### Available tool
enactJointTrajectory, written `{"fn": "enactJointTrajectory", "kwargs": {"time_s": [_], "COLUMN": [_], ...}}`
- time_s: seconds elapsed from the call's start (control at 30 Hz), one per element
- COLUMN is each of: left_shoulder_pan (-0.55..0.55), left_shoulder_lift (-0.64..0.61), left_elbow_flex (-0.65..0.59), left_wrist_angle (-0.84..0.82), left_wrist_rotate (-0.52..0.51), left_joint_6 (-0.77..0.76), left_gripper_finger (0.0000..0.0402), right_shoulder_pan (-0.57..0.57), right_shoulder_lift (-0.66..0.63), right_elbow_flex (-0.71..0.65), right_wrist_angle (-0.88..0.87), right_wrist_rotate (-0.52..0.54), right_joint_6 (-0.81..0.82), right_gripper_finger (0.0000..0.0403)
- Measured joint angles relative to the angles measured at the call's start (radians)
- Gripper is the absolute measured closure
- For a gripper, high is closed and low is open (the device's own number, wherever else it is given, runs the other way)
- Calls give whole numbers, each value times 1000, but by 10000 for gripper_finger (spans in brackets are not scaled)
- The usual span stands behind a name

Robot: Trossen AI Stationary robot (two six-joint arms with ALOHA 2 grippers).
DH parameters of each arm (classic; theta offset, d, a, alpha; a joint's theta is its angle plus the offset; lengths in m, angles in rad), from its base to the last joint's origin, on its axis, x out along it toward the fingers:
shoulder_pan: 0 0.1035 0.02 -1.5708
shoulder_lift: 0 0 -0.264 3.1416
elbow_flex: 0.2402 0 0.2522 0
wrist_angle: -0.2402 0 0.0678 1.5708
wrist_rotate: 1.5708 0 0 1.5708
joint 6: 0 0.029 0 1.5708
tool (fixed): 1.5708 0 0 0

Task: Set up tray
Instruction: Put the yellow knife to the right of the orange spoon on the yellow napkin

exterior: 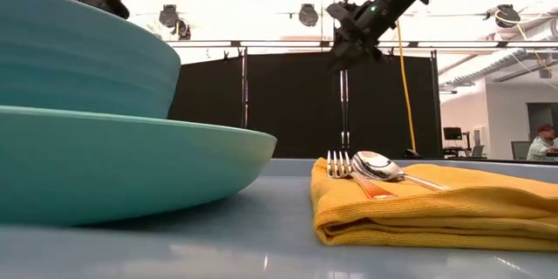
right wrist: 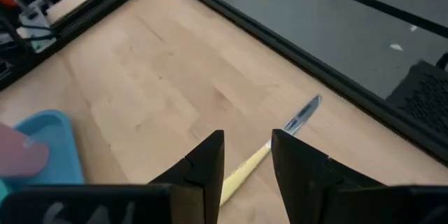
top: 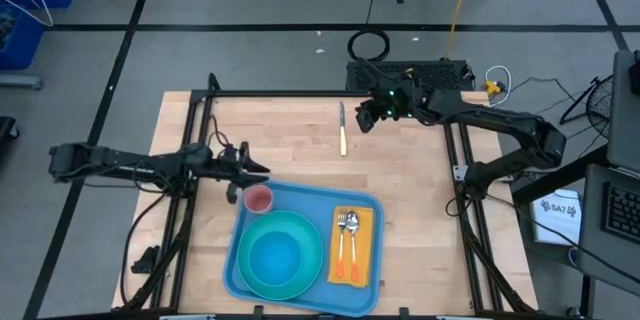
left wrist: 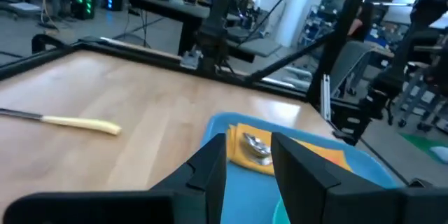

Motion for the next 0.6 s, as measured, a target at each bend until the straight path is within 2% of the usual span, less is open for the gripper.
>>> {"fn": "enactJointTrajectory", "kwargs": {"time_s": [0.13,0.27,0.4,0.5,0.6], "left_shoulder_pan": [74,130,178,215,227], "left_shoulder_lift": [-30,-36,-38,-36,-38], "left_elbow_flex": [-36,-36,-35,-36,-36], "left_wrist_angle": [-56,-90,-136,-288,-375], "left_wrist_rotate": [87,114,212,210,137], "left_joint_6": [24,68,81,34,12], "left_gripper_finger": [284,284,284,284,284], "right_shoulder_pan": [-12,-18,-16,-16,-16], "right_shoulder_lift": [20,38,80,111,127], "right_elbow_flex": [0,0,0,0,0], "right_wrist_angle": [5,31,46,39,32], "right_wrist_rotate": [-1,-22,-30,-48,-78], "right_joint_6": [12,34,50,52,41], "right_gripper_finger": [294,294,294,294,294]}}
